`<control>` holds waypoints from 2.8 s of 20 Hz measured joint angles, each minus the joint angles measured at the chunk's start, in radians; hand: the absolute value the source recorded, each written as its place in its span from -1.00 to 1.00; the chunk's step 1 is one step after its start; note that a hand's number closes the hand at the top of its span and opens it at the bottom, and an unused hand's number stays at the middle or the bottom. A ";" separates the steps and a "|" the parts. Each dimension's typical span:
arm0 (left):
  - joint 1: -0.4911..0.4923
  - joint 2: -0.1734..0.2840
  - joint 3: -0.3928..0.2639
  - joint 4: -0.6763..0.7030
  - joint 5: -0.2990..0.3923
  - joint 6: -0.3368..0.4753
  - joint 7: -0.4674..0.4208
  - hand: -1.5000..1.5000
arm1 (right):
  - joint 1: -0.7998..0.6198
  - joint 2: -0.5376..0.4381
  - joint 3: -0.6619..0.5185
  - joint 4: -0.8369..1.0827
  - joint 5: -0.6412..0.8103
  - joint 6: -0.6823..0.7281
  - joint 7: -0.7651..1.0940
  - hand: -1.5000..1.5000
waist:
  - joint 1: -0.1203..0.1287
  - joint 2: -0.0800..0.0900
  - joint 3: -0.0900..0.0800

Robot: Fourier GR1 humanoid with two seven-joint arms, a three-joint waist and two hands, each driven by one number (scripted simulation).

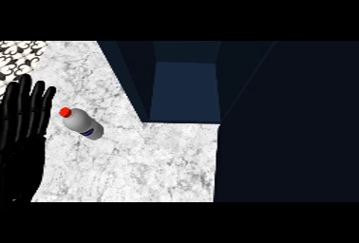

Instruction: Pick up the bottled water, place it into the cabinet and close the cabinet

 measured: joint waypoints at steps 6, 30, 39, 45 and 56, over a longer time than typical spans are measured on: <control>-0.027 -0.014 0.089 -0.006 -0.080 0.122 0.037 -1.00 | 0.083 -0.019 0.016 -0.065 0.011 0.028 0.028 -1.00 | -0.011 -0.012 0.033; 0.233 -0.086 -0.177 -0.269 -0.130 0.503 0.241 -1.00 | 0.552 0.020 0.163 -0.364 -0.126 0.205 0.058 -1.00 | -0.015 -0.016 0.042; 0.220 -0.075 -0.106 -0.194 -0.068 0.490 0.202 -1.00 | 0.684 0.018 0.173 -0.390 -0.111 0.257 -0.033 -1.00 | -0.020 -0.016 0.042; 0.228 -0.077 -0.054 -0.086 0.014 0.485 0.138 -1.00 | 0.753 0.015 0.178 -0.400 -0.101 0.284 -0.087 -1.00 | -0.023 -0.016 0.041; 0.169 -0.063 0.129 0.242 0.206 0.372 -0.061 -1.00 | 0.876 -0.001 0.164 -0.402 -0.086 0.350 -0.205 -1.00 | -0.028 -0.015 0.041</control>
